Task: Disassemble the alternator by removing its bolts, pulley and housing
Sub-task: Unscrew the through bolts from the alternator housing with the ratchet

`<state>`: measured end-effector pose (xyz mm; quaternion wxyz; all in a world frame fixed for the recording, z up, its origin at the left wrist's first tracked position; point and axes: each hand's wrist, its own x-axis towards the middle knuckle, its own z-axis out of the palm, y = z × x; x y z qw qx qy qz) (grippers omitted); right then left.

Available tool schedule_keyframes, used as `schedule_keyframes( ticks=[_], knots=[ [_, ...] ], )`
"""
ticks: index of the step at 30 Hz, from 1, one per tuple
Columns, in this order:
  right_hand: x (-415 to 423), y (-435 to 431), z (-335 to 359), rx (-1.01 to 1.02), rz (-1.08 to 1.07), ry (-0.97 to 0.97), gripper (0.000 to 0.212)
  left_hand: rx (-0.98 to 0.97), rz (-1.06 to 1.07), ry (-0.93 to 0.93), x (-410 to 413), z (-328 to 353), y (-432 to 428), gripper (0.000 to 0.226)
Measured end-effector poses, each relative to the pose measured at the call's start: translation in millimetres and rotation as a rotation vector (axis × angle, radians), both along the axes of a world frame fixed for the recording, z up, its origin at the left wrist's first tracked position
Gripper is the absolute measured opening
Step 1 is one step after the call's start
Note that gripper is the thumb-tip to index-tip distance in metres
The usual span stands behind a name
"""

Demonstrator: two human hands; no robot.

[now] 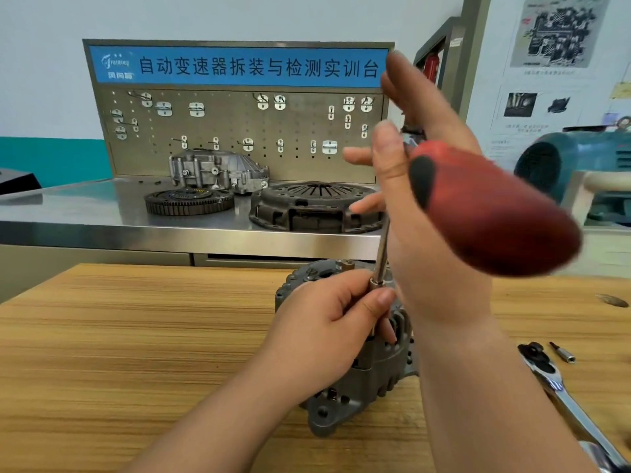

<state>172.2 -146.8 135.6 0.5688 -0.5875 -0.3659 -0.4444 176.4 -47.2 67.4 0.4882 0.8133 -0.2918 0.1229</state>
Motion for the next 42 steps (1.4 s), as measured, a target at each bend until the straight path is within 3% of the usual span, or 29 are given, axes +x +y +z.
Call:
schedule_keyframes(
  ticks=[8,11,16,18,20,25,27,30,33,36,38,42],
  knots=[
    [0,0,3,0.257,0.569,0.486,0.051,-0.032,-0.044,-0.047,0,-1,2,0.035],
    [0,1,1,0.25,0.47,0.452,0.047,-0.018,-0.034,-0.041,1,-1,3,0.03],
    [-2,4,0,0.042,0.016,0.043,0.037,-0.015,-0.001,-0.009,0,-2,0,0.031],
    [-2,5,-1,-0.067,-0.087,-0.021,0.037,0.005,0.013,-0.016,0,-1,0,0.024],
    [-3,6,-1,-0.019,-0.001,0.005,0.04,0.007,0.004,-0.026,1,-2,1,0.021],
    [-3,2,2,0.264,0.449,0.392,0.044,-0.021,-0.044,-0.079,1,-2,2,0.037],
    [0,-2,3,0.316,0.564,0.498,0.051,-0.002,-0.047,-0.077,1,-2,3,0.031],
    [-1,-2,1,0.303,0.459,0.451,0.045,0.03,-0.013,-0.035,2,-1,3,0.027],
    [-4,2,1,0.19,0.152,0.21,0.029,0.028,0.007,0.006,2,-1,2,0.031],
    [-2,3,4,0.049,-0.077,0.026,0.034,0.034,0.012,0.009,2,-1,0,0.029],
    [-2,4,6,0.091,-0.035,0.087,0.04,0.041,0.019,0.01,2,-1,0,0.027],
    [-4,5,4,0.213,0.346,0.309,0.032,0.007,-0.017,-0.015,1,-2,2,0.035]
  ],
)
